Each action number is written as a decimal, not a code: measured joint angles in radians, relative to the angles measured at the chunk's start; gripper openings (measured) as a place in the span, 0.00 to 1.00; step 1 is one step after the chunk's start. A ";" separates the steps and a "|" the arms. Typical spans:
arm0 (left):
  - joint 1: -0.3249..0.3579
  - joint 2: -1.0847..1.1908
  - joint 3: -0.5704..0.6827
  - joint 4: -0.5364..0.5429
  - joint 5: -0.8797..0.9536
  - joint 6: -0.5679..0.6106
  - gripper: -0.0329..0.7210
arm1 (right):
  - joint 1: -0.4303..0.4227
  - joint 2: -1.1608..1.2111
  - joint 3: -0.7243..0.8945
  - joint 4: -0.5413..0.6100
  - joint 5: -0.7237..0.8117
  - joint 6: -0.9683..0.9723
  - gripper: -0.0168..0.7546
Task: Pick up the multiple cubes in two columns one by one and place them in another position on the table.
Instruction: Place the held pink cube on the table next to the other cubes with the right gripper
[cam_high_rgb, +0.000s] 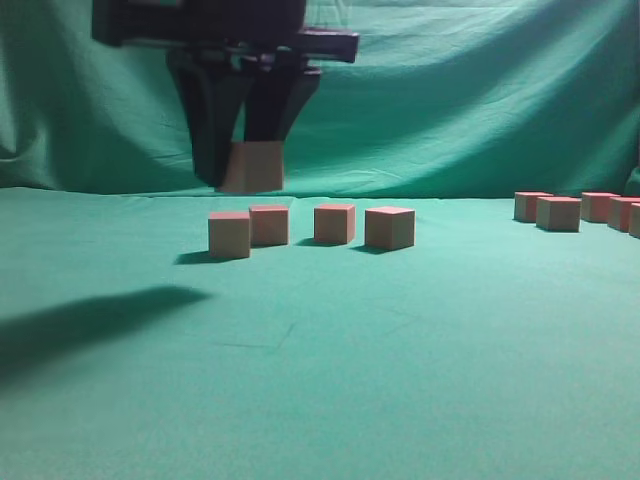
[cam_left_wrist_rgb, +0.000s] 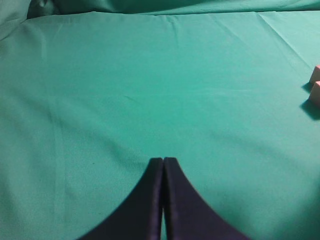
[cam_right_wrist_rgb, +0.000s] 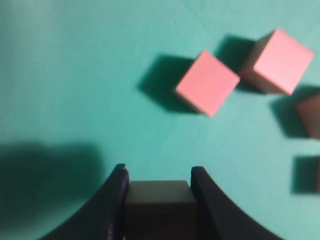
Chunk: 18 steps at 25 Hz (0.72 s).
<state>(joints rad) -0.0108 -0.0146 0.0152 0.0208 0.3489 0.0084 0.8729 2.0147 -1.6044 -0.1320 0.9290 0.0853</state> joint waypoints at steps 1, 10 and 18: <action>0.000 0.000 0.000 0.000 0.000 0.000 0.04 | -0.002 0.018 -0.019 0.000 0.000 0.000 0.37; 0.000 0.000 0.000 0.000 0.000 -0.002 0.04 | -0.043 0.127 -0.108 -0.003 0.020 0.032 0.37; 0.000 0.000 0.000 0.000 0.000 -0.002 0.04 | -0.049 0.156 -0.112 0.003 0.014 0.038 0.37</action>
<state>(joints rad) -0.0108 -0.0146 0.0152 0.0208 0.3489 0.0066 0.8236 2.1707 -1.7163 -0.1290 0.9428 0.1236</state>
